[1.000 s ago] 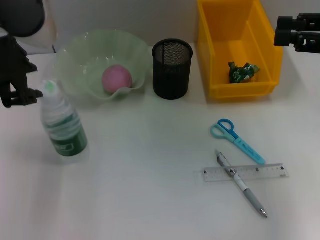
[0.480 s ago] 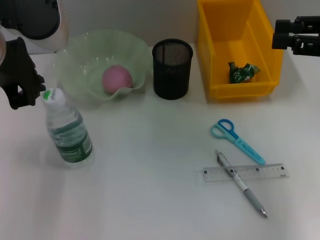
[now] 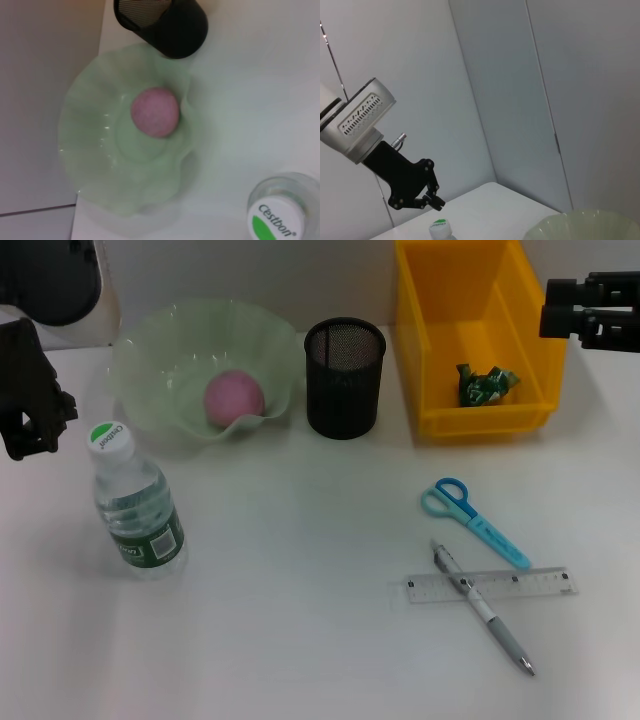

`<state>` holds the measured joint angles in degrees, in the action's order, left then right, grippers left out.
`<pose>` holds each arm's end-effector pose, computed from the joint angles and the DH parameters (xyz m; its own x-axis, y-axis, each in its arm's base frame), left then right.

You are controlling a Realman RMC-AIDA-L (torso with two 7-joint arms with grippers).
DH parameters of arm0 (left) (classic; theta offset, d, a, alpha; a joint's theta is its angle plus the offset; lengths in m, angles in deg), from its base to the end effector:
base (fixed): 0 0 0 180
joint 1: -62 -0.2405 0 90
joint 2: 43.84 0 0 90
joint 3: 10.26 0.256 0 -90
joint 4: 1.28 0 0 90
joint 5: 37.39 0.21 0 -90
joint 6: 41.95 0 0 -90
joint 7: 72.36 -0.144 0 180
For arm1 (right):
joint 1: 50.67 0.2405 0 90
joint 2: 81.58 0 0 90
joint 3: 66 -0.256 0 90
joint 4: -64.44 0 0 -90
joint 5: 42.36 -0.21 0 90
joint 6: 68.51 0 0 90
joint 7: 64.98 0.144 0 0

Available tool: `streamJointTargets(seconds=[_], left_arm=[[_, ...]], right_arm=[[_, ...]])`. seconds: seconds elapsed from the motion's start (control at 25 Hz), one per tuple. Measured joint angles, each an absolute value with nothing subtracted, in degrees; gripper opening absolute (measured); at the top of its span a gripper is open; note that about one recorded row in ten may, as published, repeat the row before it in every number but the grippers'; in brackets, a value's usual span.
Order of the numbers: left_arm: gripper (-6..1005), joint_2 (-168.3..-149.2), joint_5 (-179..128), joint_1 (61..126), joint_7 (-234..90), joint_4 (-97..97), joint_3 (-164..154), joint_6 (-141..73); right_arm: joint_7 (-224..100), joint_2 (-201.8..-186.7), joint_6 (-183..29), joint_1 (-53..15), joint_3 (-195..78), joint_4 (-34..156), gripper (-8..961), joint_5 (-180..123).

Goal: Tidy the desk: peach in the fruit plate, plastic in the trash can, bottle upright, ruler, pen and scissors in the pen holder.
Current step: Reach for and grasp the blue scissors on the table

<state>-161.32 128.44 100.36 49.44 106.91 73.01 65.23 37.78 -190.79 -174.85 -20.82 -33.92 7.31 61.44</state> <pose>-0.1001 0.3385 0.0792 0.7838 0.0916 -0.6142 -0.2455 -0.8628 -0.4420 0.2279 0.3381 0.1492 0.7305 -0.2858 -0.6202 -0.4718 -0.8679 -0.1557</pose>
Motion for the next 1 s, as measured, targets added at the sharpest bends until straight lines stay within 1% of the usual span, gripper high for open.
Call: streamJointTargets(seconds=[0.36, 0.4, 0.44, 0.56, 0.68, 0.76, 0.8, 0.92, 0.96, 1.0], left_arm=[[150, -161.54, 128.45, 97.29, 50.55, 109.52, 72.51, 59.09], [158, -161.73, 128.42, 94.96, 50.25, 110.35, 73.01, 54.96], [165, -161.73, 128.42, 94.96, 50.25, 110.35, 73.01, 54.96], [188, -162.07, 128.38, 90.98, 49.69, 111.28, 74.22, 48.09], [301, -162.31, 128.33, 86.56, 49.50, 111.54, 75.37, 40.10], [377, -162.36, 128.28, 84.52, 49.55, 111.54, 75.95, 36.39], [415, -162.39, 128.24, 82.12, 49.96, 111.45, 76.82, 31.26], [481, -162.41, 128.18, 81.03, 50.21, 111.35, 77.35, 28.61], [503, -162.46, 127.66, 78.64, 50.57, 110.73, 78.92, 23.50], [503, -162.47, 126.95, 77.36, 51.08, 109.87, 79.85, 19.96]], right_arm=[[37.83, -190.99, -174.97, -20.75, -33.92, 7.31, 508, 61.53], [37.84, -191.00, -174.98, -20.67, -33.92, 7.31, 508, 61.53], [37.84, -191.00, -174.98, -20.67, -33.92, 7.31, 508, 61.53], [37.84, -191.00, -174.93, -20.61, -33.92, 7.34, 508, 61.53], [37.86, -191.08, -174.87, -20.61, -33.92, 7.45, 508, 61.53], [37.86, -191.39, -174.86, -20.61, -34.00, 7.47, 508, 61.53], [37.72, -191.72, -174.84, -20.61, -34.20, 7.39, 508, 61.50], [37.53, -191.83, -174.84, -20.61, -34.33, 7.35, 508, 61.31], [37.48, -191.87, -174.82, -20.61, -34.41, 7.34, 508, 61.23], [37.38, -191.92, -174.47, -20.61, -34.51, 7.34, 508, 61.15]])
